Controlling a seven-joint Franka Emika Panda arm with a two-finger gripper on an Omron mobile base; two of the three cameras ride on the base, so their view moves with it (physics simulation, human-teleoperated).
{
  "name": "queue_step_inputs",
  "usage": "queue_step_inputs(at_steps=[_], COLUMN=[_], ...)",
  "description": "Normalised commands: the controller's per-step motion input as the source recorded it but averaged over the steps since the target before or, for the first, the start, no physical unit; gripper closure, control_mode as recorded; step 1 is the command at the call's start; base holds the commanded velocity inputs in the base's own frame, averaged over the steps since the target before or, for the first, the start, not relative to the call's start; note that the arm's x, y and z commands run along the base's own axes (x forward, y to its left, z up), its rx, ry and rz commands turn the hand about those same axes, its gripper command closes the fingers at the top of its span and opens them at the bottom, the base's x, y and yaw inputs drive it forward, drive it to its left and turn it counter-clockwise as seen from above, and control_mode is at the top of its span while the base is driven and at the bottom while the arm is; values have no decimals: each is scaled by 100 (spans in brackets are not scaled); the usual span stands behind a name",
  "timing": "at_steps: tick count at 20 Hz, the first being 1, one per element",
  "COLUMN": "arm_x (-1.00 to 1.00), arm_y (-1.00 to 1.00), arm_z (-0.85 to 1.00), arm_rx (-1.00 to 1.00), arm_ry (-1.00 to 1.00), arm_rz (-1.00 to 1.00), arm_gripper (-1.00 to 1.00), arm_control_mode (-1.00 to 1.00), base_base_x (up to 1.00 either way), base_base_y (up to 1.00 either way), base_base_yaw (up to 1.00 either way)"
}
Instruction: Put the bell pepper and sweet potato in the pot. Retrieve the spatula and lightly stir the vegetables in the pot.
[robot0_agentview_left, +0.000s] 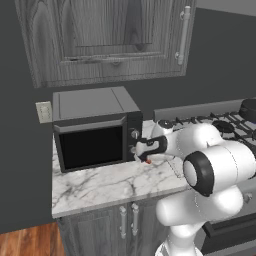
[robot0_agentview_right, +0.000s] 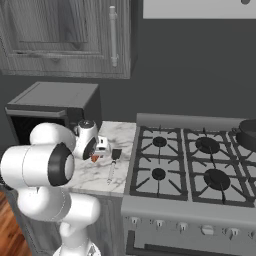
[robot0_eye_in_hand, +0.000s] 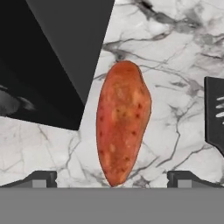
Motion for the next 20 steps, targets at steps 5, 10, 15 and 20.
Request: queue_step_inputs(at_steps=[5,10,15,20], arm_x=[10,5,18,11], arm_y=[0,0,3,3], arm_z=[-14,-6,0,-10], arm_rx=[0,0,0,0], arm_ry=[0,0,0,0], arm_rz=[0,0,0,0], arm_gripper=[-100,-100,-100,-100], arm_control_mode=[-100,-100,-100,-100], base_base_x=[0,0,0,0], base_base_y=[0,0,0,0], base_base_yaw=[0,0,0,0])
